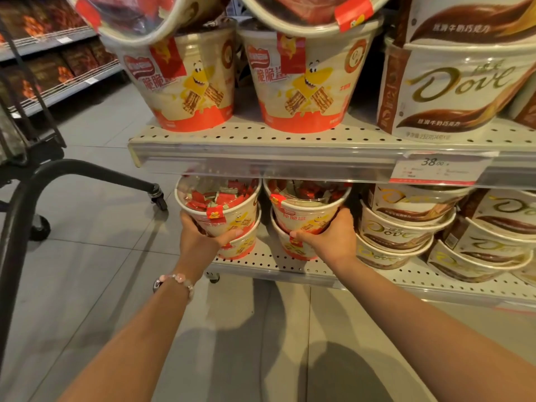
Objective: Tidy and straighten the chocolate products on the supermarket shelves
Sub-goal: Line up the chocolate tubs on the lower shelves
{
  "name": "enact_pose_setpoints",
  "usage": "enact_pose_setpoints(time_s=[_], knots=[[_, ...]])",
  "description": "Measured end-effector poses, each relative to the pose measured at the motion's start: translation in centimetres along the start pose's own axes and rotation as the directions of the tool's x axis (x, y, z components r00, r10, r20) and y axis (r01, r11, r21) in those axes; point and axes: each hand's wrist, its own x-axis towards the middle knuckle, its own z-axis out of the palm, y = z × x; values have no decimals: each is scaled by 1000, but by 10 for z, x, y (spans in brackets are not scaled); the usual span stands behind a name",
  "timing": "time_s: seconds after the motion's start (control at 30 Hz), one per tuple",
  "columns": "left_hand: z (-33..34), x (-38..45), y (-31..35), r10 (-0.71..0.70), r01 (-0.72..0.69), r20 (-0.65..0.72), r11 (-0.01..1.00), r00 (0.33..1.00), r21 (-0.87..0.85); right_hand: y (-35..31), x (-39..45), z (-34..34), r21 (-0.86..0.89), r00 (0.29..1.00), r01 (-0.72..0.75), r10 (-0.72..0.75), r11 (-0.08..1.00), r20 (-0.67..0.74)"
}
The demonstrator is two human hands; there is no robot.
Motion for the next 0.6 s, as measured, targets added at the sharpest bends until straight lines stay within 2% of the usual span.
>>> enact_pose_setpoints(time_s=[0.13,0.27,0.5,0.6], knots=[[4,-2,-2,5,-4,-66,1000,998,26,-4,-4,7,-51,997,9,-13,999,-71],[5,-1,-3,22,-17,-112,998,993,54,-4,-8,12,-10,997,-8,7,1000,-82],[4,-1,-2,18,-13,-88,999,996,51,-2,-12,12,-13,998,3,-3,1000,-61],[2,-3,2,-14,15,-32,1000,999,3,-4,-12,6,-36,1000,15,-14,999,11]])
